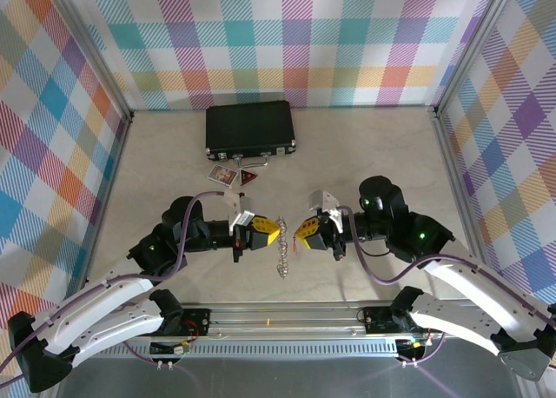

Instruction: Put the keys on the keyring

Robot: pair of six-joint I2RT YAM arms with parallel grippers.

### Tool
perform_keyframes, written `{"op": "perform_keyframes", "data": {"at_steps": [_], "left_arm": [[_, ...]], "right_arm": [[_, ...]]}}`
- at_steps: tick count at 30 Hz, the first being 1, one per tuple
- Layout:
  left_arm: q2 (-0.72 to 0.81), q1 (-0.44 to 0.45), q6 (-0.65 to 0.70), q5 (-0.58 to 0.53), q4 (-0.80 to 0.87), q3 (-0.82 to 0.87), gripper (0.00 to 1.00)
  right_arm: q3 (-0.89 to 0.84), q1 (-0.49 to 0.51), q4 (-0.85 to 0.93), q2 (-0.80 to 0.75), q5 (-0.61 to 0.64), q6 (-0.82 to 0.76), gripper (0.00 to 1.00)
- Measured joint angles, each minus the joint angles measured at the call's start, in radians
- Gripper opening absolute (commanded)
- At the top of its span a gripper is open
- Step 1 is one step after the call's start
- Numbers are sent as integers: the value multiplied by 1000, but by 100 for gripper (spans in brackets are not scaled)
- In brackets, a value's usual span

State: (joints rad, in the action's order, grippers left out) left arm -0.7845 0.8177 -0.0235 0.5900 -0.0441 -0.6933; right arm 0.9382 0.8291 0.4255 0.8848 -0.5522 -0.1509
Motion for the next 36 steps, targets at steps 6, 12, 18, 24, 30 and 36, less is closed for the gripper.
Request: {"op": "perform_keyframes", "data": {"at_steps": [6, 12, 18, 24, 30, 36], "left_arm": [[-8, 7, -15, 0, -45, 21, 0], [-8, 11, -18, -7, -64, 31, 0], [-8, 12, -18, -7, -67, 31, 0], [-11, 13, -18, -7, -68, 31, 0], [-15, 19, -18, -7, -68, 31, 0], [-15, 20, -18, -15, -68, 31, 0]], "right_arm": [[0, 3, 2, 7, 34, 0, 0], [1, 10, -14, 19, 52, 1, 0], [1, 17, -29, 32, 60, 4, 0], [1, 25, -48, 32, 69, 5, 0], [1, 30, -53, 32, 73, 5, 0], [1, 30, -59, 30, 77, 5, 0]]}}
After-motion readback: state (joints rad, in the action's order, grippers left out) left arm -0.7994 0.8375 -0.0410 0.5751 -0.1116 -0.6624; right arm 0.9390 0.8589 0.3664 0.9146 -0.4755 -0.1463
